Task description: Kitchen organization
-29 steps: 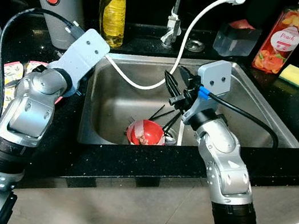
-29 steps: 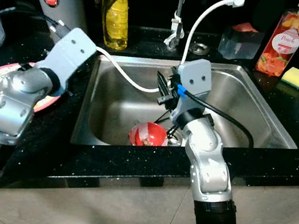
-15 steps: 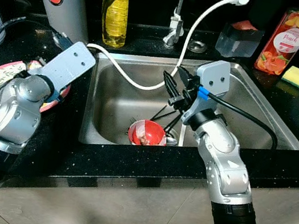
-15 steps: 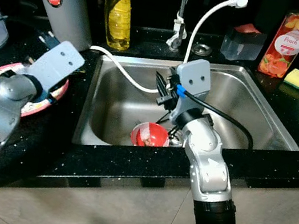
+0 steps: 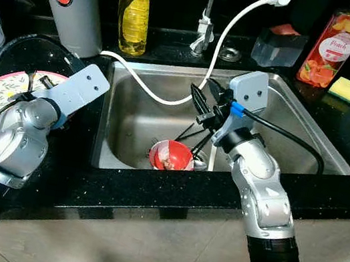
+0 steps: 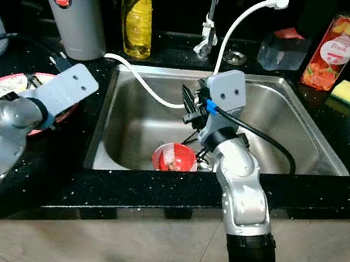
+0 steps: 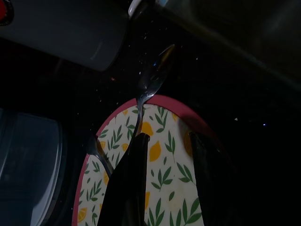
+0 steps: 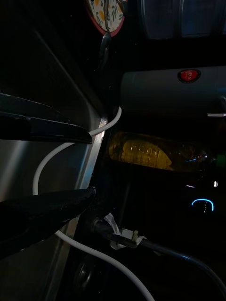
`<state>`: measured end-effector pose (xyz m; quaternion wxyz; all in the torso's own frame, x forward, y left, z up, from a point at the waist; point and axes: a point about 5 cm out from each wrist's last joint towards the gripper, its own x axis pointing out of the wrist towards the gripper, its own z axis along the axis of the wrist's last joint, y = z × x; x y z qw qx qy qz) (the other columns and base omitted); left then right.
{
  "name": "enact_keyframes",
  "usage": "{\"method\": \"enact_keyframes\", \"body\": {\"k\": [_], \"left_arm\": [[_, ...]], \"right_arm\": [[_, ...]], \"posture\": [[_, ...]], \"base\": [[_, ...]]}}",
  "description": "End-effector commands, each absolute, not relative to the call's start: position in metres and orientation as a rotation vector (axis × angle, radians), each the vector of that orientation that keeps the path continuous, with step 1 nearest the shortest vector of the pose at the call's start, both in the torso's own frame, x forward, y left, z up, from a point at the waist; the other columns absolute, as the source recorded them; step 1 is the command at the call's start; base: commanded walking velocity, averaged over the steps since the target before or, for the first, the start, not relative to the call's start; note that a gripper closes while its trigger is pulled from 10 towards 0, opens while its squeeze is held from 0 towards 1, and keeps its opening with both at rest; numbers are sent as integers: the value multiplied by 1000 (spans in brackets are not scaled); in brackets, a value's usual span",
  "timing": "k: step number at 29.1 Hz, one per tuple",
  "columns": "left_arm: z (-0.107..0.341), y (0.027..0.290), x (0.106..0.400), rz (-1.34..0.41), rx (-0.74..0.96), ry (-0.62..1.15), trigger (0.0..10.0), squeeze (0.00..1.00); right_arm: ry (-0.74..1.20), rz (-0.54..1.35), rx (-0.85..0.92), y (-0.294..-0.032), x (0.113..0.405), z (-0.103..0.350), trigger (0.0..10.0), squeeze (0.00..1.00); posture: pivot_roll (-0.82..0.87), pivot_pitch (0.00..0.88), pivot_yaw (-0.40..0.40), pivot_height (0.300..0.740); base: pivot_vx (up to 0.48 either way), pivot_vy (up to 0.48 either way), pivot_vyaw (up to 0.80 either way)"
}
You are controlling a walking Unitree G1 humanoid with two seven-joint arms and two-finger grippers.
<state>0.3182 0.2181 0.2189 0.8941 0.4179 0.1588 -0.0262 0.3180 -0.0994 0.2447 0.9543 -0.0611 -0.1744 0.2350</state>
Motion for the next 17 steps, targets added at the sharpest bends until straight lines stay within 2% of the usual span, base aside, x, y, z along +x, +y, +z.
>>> {"method": "enact_keyframes", "body": {"k": [1,7,9,14,15,17], "left_arm": [[217,228,318,-19,907,357,10000,0],[223,238,324,37,886,350,10000,0],[229,247,333,71,734,342,10000,0],[229,252,341,89,578,349,10000,0],[229,264,347,133,492,366,10000,0],[229,270,350,151,448,375,10000,0]], "right_arm": [[-357,479,-123,-99,319,244,10000,0],[-359,474,-120,-99,319,245,10000,0],[-364,471,-116,-99,319,246,10000,0],[-367,470,-113,-99,319,247,10000,0],[-370,466,-112,-100,318,248,10000,0],[-369,464,-112,-101,318,248,10000,0]], "posture": [[86,0,4,740],[84,0,3,740],[84,0,2,740],[83,0,2,740],[73,4,2,740],[73,4,2,740]], "base": [[0,0,0],[0,0,0],[0,0,0],[0,0,0],[0,0,0],[0,0,0]]}}
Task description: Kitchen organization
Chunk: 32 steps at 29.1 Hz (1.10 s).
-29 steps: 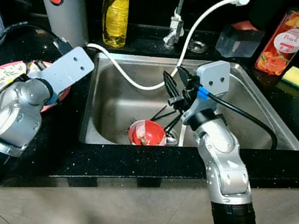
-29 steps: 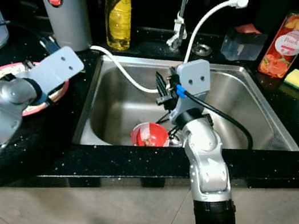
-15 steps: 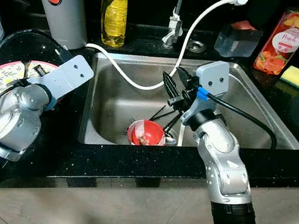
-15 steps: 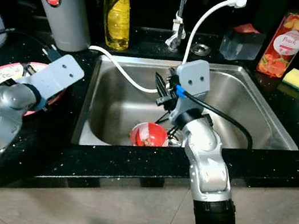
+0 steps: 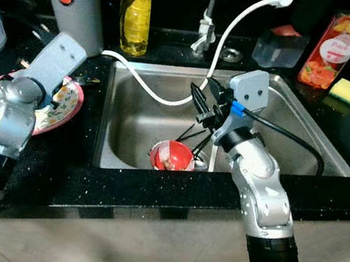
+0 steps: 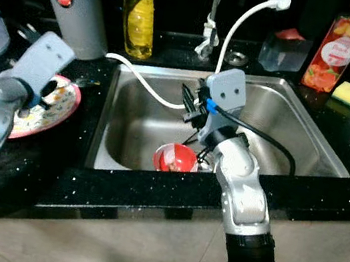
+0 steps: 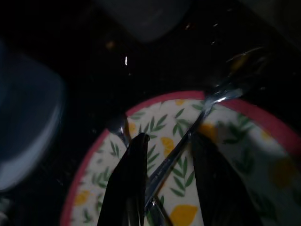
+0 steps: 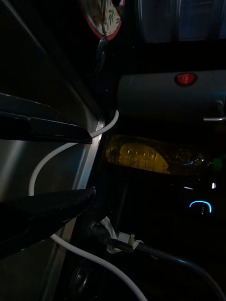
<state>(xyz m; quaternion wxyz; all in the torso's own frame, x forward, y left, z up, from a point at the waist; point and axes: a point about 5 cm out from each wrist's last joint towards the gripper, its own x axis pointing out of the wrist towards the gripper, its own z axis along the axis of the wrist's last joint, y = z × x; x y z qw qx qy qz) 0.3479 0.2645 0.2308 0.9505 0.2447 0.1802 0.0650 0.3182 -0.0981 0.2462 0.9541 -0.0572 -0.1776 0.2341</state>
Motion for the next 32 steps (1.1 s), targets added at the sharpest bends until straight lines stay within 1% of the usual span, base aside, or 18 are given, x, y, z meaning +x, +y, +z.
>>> {"method": "enact_keyframes", "body": {"k": [1,2,4,6,9,10,11,12,15,19,20,22,26,27,28,29,32], "left_arm": [[229,275,352,153,402,381,10000,0],[229,275,352,153,402,381,10000,0],[226,281,357,111,303,397,10000,0],[225,283,359,91,270,401,10000,0],[223,292,363,121,211,405,10000,0],[221,298,366,161,137,407,10000,0],[218,298,366,162,97,414,10000,0],[218,298,366,162,97,414,10000,0],[211,298,368,169,28,440,10000,0],[208,298,367,168,7,457,10000,0],[201,294,366,115,-54,498,10000,0],[198,292,365,87,-75,512,10000,0],[196,268,360,-114,-122,547,10000,0],[196,268,360,-114,-122,547,10000,0],[197,259,358,-165,-110,547,10000,0],[197,259,358,-165,-110,547,10000,0],[195,241,352,-257,-41,556,10000,0]], "right_arm": [[-369,462,-113,-101,318,248,10000,0],[-369,462,-113,-101,318,248,10000,0],[-369,459,-113,-102,318,248,10000,0],[-369,459,-112,-102,318,248,10000,0],[-371,457,-111,-102,318,249,10000,0],[-373,456,-111,-101,318,249,10000,0],[-373,455,-110,-102,318,249,10000,0],[-373,455,-110,-102,318,249,10000,0],[-372,452,-111,-102,318,249,10000,0],[-371,450,-112,-103,318,249,10000,0],[-369,443,-114,-105,317,249,10000,0],[-368,440,-115,-105,317,249,10000,0],[-366,438,-113,-105,317,248,10000,0],[-366,438,-113,-105,317,248,10000,0],[-366,442,-111,-104,318,248,10000,0],[-366,442,-111,-104,318,248,10000,0],[-366,450,-109,-102,318,248,10000,0]], "posture": [[75,8,2,740],[75,8,2,740],[77,12,1,740],[77,12,1,740],[76,16,1,740],[76,18,2,740],[76,19,1,740],[76,19,1,740],[69,22,5,740],[66,23,6,740],[65,25,10,740],[65,25,10,740],[75,28,6,740],[75,28,6,740],[75,28,6,740],[75,28,6,740],[85,28,0,740]], "base": [[0,0,0],[0,0,0],[0,0,0],[0,0,0],[0,0,0],[0,0,0],[0,0,0],[0,0,0],[0,0,0],[0,0,0],[0,0,0],[0,0,0],[0,0,0],[0,0,0],[0,0,0],[0,0,0],[0,0,0]]}}
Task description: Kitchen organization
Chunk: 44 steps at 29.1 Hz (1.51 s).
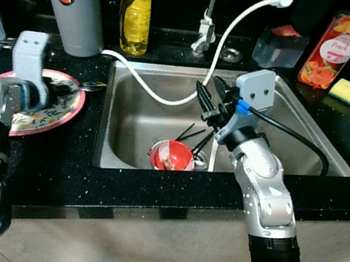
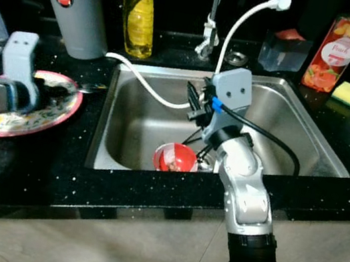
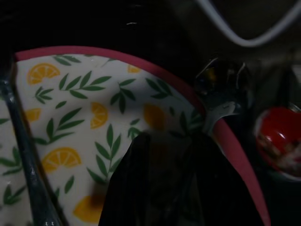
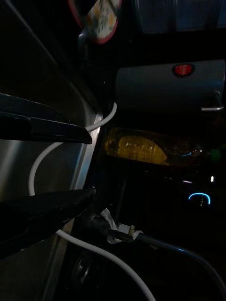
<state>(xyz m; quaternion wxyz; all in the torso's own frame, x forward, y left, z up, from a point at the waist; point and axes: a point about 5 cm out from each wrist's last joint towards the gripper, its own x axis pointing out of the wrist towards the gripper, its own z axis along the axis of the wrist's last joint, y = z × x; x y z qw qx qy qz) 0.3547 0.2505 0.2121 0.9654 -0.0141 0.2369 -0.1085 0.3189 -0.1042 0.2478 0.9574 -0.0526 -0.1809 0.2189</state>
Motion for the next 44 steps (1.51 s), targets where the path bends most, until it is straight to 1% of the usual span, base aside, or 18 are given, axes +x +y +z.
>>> {"method": "enact_keyframes", "body": {"k": [1,5,6,7,12,13,14,15,16,22,32,35,37,39,40,42,43,44], "left_arm": [[192,241,351,-251,-9,562,10000,0],[189,242,350,-220,35,566,10000,0],[190,242,350,-219,42,564,9294,0],[190,241,348,-227,45,566,7373,0],[193,238,345,-248,53,562,7373,0],[193,238,344,-244,61,561,4863,0],[193,238,344,-244,61,561,4863,0],[194,238,343,-240,75,555,902,0],[195,239,343,-233,91,549,0,0],[209,243,346,-173,97,476,0,0],[226,247,347,-127,93,410,0,0],[250,250,349,-85,78,278,0,0],[258,251,349,-72,73,239,0,0],[258,251,349,-72,73,239,0,0],[265,251,349,-65,67,205,0,0],[274,248,348,-108,87,173,0,0],[276,246,347,-127,97,169,10000,0],[275,242,345,-156,144,179,10000,0]], "right_arm": [[-366,452,-109,-102,318,248,10000,0],[-367,451,-109,-103,318,248,10000,0],[-367,450,-109,-103,319,248,10000,0],[-367,449,-109,-103,319,248,10000,0],[-367,447,-109,-103,319,248,10000,0],[-368,446,-109,-103,319,248,10000,0],[-368,446,-109,-103,319,248,10000,0],[-368,446,-109,-103,319,248,10000,0],[-368,445,-109,-103,318,248,10000,0],[-369,445,-110,-104,319,248,10000,0],[-370,450,-111,-103,319,249,10000,0],[-371,453,-111,-103,319,249,10000,0],[-372,454,-111,-103,319,249,10000,0],[-372,454,-111,-103,319,249,10000,0],[-372,456,-111,-102,319,249,10000,0],[-373,458,-111,-102,319,249,10000,0],[-373,459,-111,-102,319,249,10000,0],[-373,459,-111,-102,319,249,10000,0]], "posture": [[85,28,0,740],[85,28,0,740],[81,27,1,740],[81,27,1,740],[81,27,1,740],[81,27,1,740],[81,27,1,740],[81,27,1,740],[81,27,1,740],[76,24,2,740],[78,24,-2,740],[78,19,-3,740],[78,19,-3,740],[78,19,-3,740],[78,17,-4,740],[79,13,-4,740],[79,13,-4,740],[80,13,-4,740]], "base": [[0,0,0],[0,0,0],[0,0,0],[0,0,0],[0,0,0],[0,0,0],[0,0,0],[0,0,0],[0,0,0],[0,0,0],[0,0,0],[0,0,0],[0,0,0],[0,0,0],[0,0,0],[0,0,0],[0,0,0],[0,0,0]]}}
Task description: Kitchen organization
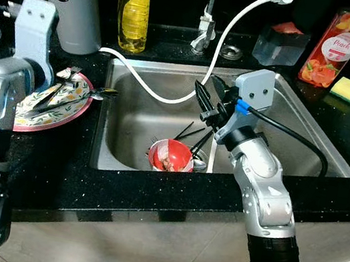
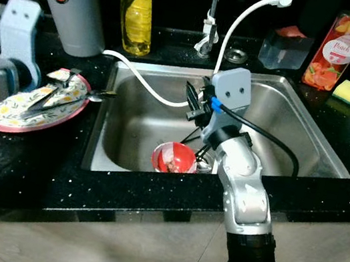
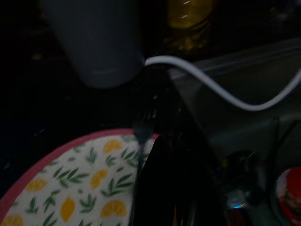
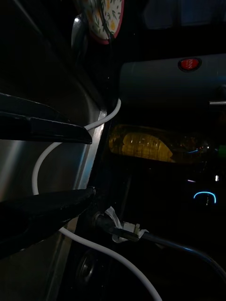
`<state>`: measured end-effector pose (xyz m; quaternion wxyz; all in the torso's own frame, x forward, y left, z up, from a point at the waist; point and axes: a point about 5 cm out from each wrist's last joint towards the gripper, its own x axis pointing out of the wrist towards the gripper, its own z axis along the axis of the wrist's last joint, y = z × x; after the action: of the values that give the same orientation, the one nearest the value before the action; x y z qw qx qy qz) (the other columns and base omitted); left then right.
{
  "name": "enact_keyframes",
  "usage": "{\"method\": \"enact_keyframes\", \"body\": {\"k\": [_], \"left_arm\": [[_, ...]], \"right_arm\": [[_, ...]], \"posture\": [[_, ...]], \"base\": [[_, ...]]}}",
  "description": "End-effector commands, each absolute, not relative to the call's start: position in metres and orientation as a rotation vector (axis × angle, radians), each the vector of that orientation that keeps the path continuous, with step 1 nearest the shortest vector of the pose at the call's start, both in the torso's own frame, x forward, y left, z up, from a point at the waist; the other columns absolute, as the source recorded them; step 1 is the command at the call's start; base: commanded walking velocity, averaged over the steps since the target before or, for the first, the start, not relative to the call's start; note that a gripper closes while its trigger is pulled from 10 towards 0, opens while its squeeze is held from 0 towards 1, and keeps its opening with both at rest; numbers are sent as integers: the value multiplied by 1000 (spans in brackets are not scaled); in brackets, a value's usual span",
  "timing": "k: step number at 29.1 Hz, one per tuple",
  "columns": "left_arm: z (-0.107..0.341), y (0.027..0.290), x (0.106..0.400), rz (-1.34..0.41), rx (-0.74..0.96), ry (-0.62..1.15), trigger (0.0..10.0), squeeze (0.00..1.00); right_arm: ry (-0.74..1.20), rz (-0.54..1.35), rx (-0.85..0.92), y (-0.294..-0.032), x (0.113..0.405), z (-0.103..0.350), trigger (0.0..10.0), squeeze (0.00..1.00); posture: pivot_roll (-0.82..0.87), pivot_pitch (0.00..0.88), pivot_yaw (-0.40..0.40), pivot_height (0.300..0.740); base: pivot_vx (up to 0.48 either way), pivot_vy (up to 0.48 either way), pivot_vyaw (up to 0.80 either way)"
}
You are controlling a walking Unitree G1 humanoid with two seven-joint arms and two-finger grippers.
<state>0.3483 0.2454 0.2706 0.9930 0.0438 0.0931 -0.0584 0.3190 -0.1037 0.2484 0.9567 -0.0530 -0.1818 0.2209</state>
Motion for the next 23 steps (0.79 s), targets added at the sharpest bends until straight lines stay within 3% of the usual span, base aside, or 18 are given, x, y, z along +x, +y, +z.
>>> {"method": "enact_keyframes", "body": {"k": [1,2,3,5,7,9,19,20,23], "left_arm": [[275,242,345,-156,144,179,10000,0],[273,236,343,-204,202,201,10000,306],[268,232,339,-248,250,228,10000,1000],[264,229,336,-281,275,255,10000,1000],[253,234,329,-256,502,323,10000,1000],[249,238,327,-235,597,351,10000,1000],[246,234,327,-249,638,377,10000,1000],[246,232,326,-264,613,382,10000,0],[246,229,325,-288,588,387,10000,0]], "right_arm": [[-373,459,-111,-102,319,249,10000,0],[-373,460,-112,-102,319,249,10000,0],[-374,460,-112,-101,319,249,10000,0],[-374,460,-112,-101,319,249,10000,0],[-373,459,-112,-101,319,249,10000,0],[-373,458,-112,-102,319,249,10000,0],[-373,466,-107,-99,320,249,10000,0],[-374,465,-107,-100,320,249,10000,0],[-373,461,-109,-101,320,249,10000,0]], "posture": [[80,13,-4,740],[80,13,-4,740],[80,12,-1,740],[80,12,-1,740],[79,13,1,740],[79,13,1,740],[87,14,-7,740],[85,14,-6,740],[85,14,-6,740]], "base": [[0,0,0],[0,0,0],[0,0,0],[0,0,0],[0,0,0],[0,0,0],[0,0,0],[0,0,0],[0,0,0]]}}
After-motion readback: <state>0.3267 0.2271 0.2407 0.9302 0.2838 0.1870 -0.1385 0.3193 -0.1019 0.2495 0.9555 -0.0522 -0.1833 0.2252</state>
